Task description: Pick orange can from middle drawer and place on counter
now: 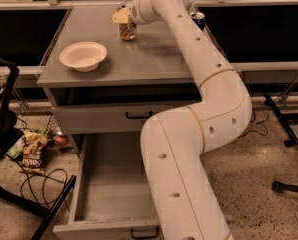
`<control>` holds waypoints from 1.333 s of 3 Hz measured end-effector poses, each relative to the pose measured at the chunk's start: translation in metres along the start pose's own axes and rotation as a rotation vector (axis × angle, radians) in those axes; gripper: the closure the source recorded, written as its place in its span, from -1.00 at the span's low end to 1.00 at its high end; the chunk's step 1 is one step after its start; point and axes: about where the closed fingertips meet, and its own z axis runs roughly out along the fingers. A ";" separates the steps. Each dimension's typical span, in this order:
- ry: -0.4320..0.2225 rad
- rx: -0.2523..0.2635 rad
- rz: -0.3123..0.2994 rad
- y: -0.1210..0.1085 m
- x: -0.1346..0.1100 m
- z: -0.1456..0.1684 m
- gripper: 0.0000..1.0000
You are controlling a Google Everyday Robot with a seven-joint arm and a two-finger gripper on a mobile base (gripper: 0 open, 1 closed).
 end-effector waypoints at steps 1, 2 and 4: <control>-0.001 0.000 0.000 0.000 0.000 0.000 -1.00; -0.052 0.005 -0.024 -0.008 -0.030 -0.036 -1.00; -0.020 0.122 -0.127 -0.028 -0.090 -0.171 -1.00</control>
Offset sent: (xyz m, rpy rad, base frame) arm -0.0570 -0.0576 0.0963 0.0310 -0.1499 -0.0071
